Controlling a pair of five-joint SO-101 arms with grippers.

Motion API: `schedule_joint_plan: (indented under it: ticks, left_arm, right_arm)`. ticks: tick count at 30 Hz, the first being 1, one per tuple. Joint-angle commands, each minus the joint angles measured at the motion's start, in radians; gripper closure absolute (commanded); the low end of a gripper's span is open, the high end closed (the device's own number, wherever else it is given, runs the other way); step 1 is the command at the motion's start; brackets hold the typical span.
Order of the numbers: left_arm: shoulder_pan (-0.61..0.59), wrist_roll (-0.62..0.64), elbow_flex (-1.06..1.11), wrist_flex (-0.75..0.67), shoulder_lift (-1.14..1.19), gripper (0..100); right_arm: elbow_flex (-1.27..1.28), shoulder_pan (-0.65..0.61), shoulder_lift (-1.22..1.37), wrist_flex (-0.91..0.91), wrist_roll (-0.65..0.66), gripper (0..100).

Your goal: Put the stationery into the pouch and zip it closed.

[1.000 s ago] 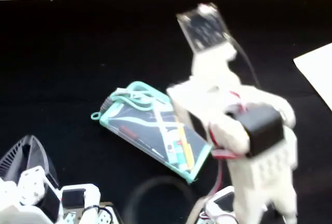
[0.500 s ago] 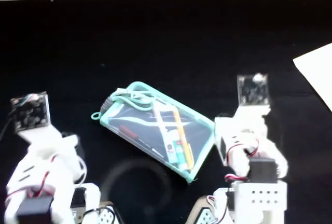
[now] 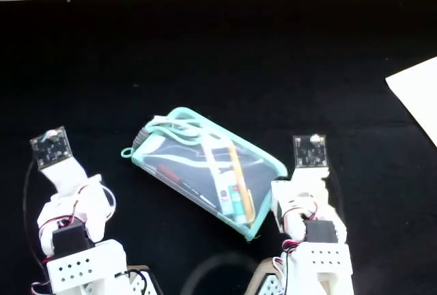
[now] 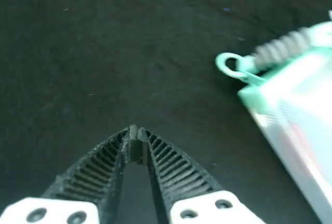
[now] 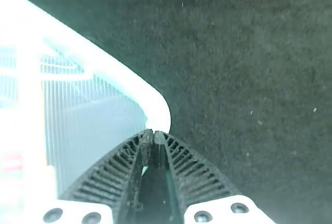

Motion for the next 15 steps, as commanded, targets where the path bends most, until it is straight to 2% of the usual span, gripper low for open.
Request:
schedule_joint_plan:
  ticks: [1,7,10,15]
  left_arm:
    - [-0.022,-0.003,0.035,0.005,-0.030,99]
    - [-0.022,-0.003,0.076,0.195,-0.130,99]
    - [-0.031,-0.003,0.125,0.284,-0.211,99]
    - [-0.050,-0.006,0.191,0.290,-0.240,99]
  right_arm:
    - [0.030,-0.019,-0.013,-0.013,0.012,98.9]
    - [0.107,-0.217,-0.013,-0.013,-0.029,98.8]
    - [0.108,-0.223,-0.013,-0.018,-0.138,98.8]
    - [0.137,-0.222,-0.015,-0.013,-0.170,98.8]
